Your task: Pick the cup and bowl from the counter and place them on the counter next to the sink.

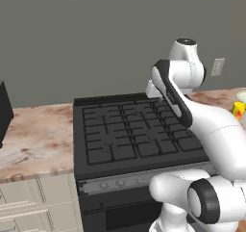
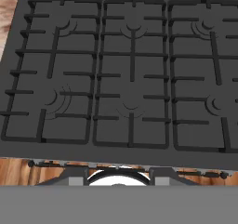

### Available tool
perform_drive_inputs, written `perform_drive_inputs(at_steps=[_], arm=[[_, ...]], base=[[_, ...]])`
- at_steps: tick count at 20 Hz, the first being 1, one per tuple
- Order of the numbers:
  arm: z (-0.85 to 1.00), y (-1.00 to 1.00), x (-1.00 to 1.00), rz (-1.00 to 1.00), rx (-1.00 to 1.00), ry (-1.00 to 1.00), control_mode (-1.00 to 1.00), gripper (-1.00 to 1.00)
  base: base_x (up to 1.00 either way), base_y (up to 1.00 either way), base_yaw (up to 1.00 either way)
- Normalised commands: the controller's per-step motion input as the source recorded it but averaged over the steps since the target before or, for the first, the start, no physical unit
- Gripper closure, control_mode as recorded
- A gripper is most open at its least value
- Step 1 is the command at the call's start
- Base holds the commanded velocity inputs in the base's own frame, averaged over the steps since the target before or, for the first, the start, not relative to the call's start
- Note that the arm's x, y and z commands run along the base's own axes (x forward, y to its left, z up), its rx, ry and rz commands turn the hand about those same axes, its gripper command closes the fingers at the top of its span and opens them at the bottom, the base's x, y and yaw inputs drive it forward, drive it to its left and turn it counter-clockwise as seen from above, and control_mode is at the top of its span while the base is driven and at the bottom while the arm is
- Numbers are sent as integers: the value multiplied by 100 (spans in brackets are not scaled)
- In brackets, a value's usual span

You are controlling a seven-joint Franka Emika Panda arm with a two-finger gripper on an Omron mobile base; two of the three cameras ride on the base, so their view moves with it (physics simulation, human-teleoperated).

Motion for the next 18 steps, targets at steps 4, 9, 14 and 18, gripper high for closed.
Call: perform_drive_inputs(at_steps=[4, 9, 14, 18], arm=[[0, 0, 0, 0, 0, -1, -100, -100], [0, 0, 0, 0, 0, 0, -100, -100], [0, 0, 0, 0, 0, 0, -100, -100], [0, 2, -12, 1, 0, 0, -100, -100]], base=[[0, 0, 0], [0, 0, 0], [0, 0, 0], [0, 0, 0]])
